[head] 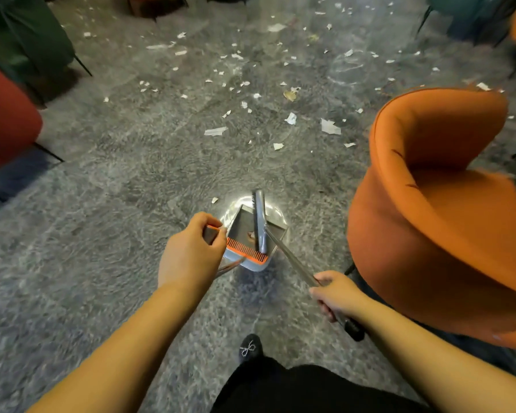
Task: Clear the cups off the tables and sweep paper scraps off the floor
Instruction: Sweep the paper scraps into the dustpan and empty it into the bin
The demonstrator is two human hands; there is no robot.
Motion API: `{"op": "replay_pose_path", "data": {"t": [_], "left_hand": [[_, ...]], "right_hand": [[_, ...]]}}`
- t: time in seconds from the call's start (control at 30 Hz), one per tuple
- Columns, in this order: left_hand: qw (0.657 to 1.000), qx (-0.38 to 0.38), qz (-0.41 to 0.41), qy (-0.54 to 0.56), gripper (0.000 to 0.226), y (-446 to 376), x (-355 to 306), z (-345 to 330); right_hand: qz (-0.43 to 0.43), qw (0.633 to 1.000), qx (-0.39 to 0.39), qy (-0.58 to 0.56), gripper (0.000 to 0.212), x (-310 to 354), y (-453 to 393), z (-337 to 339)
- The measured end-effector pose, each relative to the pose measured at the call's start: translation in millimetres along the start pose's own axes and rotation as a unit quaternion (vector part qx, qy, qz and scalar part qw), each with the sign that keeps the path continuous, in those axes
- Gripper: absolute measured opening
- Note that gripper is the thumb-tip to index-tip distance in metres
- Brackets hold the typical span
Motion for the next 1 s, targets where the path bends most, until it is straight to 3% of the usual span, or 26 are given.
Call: {"op": "replay_pose_path", "data": {"t": [0.3, 0.63, 0.8, 1.0], "left_hand": [[0.997, 0.047, -0.058, -0.027, 0.017, -165, -49, -15], [0.994, 0.081, -0.062, -0.027, 0.013, -367, -140, -80], [0.994, 0.076, -0.079, -0.009, 0.014, -447, -185, -93], [0.991, 0.092, -0.098, -0.005, 0.013, -546, -227, -110]], "right_hand": [[-0.01, 0.996, -0.05, -0.076, 0.032, 96, -82, 56], [-0.019, 0.993, -0.058, -0.105, 0.041, 198, -210, 200], [-0.02, 0.991, -0.074, -0.108, 0.024, 253, -246, 263], [-0.022, 0.982, -0.119, -0.145, 0.03, 309, -298, 319]]}}
Point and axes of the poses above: each hand's wrist, its own y-axis away from the middle knuckle, its own z-axis out of the back of the hand, x = y × z, the point moved 9 cm from there along -y, towards the middle knuckle, and after that the axes turned 9 degrees about x, right-handed, at the moved point
